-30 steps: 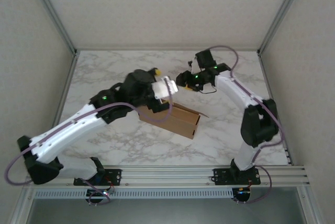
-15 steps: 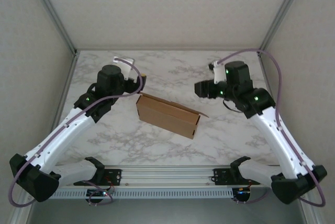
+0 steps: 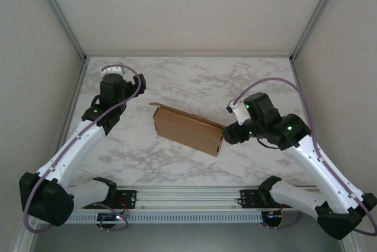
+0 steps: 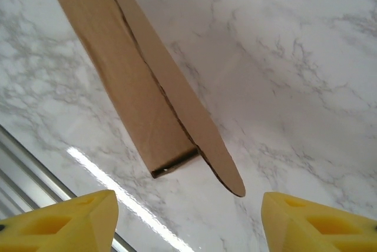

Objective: Fold the paper box

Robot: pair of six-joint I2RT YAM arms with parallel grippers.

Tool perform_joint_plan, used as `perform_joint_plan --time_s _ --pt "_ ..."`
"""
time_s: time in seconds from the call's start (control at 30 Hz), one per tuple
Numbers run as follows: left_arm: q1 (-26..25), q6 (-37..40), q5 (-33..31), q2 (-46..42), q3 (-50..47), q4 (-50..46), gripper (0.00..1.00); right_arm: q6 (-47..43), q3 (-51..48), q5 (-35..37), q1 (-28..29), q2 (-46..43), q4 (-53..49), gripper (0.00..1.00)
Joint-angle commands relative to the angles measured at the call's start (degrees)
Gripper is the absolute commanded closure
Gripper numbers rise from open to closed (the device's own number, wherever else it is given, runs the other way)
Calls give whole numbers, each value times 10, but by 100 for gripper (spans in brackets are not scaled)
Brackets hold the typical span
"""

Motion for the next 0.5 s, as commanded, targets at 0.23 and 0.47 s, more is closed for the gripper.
perform_joint_plan --time_s 0.23,0.47 --pt "12 -67 89 48 -31 96 7 29 -10 67 5 70 0 51" --pt "14 -104 156 93 -30 126 11 41 -12 57 5 85 -4 67"
